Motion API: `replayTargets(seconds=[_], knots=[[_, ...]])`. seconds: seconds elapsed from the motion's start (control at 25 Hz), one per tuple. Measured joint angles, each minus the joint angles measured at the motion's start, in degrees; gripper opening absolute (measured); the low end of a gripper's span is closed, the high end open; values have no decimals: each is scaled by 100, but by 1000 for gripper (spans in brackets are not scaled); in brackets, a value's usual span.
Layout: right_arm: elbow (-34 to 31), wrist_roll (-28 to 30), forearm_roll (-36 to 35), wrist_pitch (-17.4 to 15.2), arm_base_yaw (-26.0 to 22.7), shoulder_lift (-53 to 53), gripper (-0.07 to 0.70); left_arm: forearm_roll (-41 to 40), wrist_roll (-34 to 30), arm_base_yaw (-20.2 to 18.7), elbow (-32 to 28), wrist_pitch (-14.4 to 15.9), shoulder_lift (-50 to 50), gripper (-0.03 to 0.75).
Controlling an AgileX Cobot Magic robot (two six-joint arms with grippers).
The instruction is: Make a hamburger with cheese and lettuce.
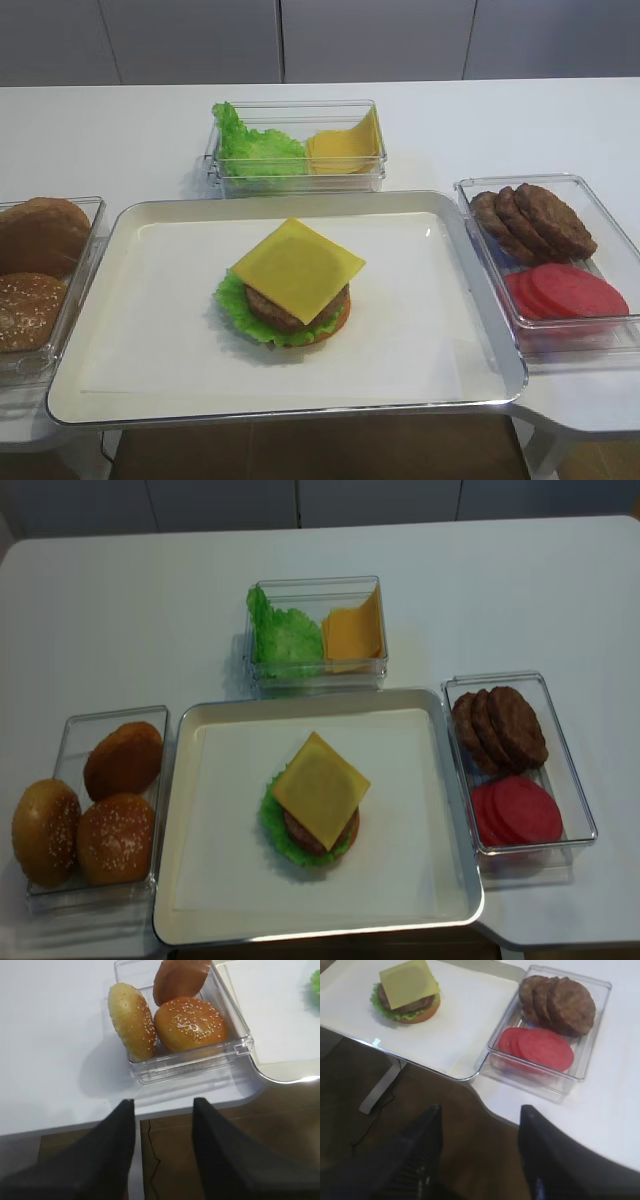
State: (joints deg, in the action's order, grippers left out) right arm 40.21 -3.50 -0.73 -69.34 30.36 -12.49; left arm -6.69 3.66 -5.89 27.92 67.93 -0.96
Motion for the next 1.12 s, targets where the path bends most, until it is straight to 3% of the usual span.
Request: replayTargets(seconds=[0.24, 0.6, 0.88, 1.12], knots=[[-619, 490, -318, 430, 0, 355, 389, 0, 0, 0, 0, 0, 0, 288], [-1003, 669, -262, 430, 0, 1230, 389, 0, 0, 0, 0, 0, 0, 286], [-1212, 693, -137, 244, -27, 1343, 389, 0, 0, 0, 0, 0, 0, 286], [-1277, 864, -137, 310, -802, 1352, 370, 0, 0, 8, 0, 0, 0, 286]])
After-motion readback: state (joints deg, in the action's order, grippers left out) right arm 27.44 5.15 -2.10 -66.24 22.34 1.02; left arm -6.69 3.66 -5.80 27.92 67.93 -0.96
